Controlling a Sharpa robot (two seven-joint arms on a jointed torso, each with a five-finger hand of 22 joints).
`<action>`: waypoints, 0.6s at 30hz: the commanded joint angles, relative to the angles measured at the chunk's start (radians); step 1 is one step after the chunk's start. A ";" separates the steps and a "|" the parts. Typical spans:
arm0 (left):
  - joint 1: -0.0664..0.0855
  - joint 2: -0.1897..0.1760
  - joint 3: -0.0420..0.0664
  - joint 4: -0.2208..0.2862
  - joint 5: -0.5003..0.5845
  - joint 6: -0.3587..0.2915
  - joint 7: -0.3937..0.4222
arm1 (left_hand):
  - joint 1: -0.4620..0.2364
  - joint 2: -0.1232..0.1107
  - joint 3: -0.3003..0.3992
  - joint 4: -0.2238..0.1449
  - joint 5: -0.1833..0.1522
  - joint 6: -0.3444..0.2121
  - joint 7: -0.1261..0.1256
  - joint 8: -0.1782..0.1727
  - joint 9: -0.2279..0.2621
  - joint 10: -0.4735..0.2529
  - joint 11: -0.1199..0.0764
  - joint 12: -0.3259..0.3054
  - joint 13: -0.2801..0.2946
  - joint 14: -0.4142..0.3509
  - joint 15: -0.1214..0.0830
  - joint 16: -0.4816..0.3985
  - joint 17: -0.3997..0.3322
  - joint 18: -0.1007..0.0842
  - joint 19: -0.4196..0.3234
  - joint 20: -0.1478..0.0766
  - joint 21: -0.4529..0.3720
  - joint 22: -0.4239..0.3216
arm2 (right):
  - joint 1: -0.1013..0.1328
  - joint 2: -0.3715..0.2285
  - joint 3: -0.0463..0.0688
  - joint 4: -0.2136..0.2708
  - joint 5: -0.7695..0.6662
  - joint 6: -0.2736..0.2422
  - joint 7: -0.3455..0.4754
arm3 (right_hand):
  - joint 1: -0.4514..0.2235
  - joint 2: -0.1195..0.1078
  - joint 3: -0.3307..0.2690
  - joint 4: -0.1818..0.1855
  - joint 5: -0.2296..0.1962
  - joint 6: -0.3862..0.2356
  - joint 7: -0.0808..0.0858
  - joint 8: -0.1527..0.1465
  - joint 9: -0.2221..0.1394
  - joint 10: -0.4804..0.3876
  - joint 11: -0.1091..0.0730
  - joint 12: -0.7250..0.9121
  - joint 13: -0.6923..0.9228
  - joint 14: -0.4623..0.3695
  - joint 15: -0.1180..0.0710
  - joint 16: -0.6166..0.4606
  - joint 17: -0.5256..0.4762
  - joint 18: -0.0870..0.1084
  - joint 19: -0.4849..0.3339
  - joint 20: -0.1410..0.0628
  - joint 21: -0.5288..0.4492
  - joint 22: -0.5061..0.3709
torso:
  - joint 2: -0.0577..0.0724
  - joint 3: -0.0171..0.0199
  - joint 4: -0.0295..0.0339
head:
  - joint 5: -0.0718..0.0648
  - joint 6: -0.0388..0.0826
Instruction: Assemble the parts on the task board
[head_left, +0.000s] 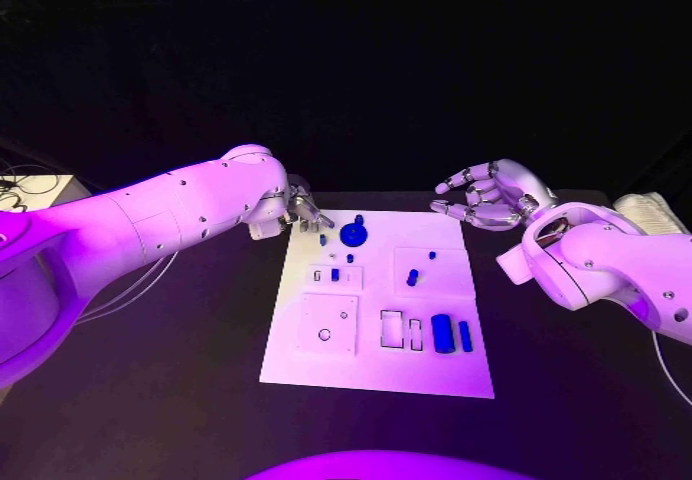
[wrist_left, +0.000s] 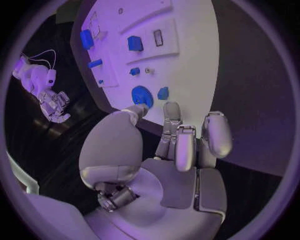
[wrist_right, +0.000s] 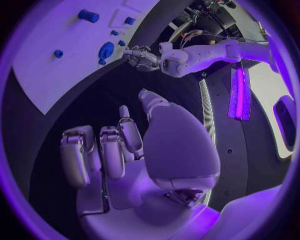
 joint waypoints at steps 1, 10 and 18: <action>-0.001 0.006 0.000 -0.009 0.002 0.030 -0.001 | -0.005 0.004 -0.006 -0.002 -0.002 0.004 0.006 -0.004 -0.001 -0.006 -0.003 0.004 0.001 0.077 0.009 -0.001 0.217 0.018 -0.001 0.005 -0.003 0.001 | 0.000 0.000 0.000 0.002 -0.003 0.008 0.015 | 0.000 0.003 0.006 -0.002 0.005 -0.006 0.000 0.003 0.001 -0.006 -0.002 -0.006 0.025 0.100 -0.006 -0.001 0.248 -0.014 0.106 -0.006 0.002 0.263 | -0.001 0.0006 0.0005 | -0.001 -0.002; -0.009 0.012 -0.003 -0.032 0.005 0.047 -0.002 | -0.001 0.013 -0.004 -0.004 0.000 0.011 0.004 -0.005 -0.005 -0.004 -0.004 0.009 0.007 0.078 0.008 0.001 0.219 0.017 0.002 0.006 0.000 0.006 | 0.000 0.001 0.000 0.002 -0.003 0.008 0.015 | 0.000 0.003 0.006 -0.002 0.005 -0.006 0.000 0.003 0.001 -0.006 -0.002 -0.006 0.025 0.100 -0.006 -0.001 0.248 -0.014 0.106 -0.006 0.002 0.263 | -0.001 0.0011 0.0021 | -0.003 -0.003; -0.014 0.017 -0.005 -0.040 0.010 0.053 0.000 | 0.008 0.019 -0.001 -0.005 0.001 0.015 0.003 -0.006 -0.009 -0.004 -0.005 0.012 0.009 0.078 0.008 0.002 0.220 0.017 0.003 0.007 0.001 0.008 | 0.000 0.002 0.000 0.001 -0.003 0.008 0.016 | 0.000 0.003 0.006 -0.002 0.005 -0.006 0.000 0.003 0.001 -0.006 -0.002 -0.006 0.025 0.100 -0.006 -0.001 0.248 -0.014 0.106 -0.006 0.002 0.263 | -0.001 0.0009 0.0011 | -0.002 -0.005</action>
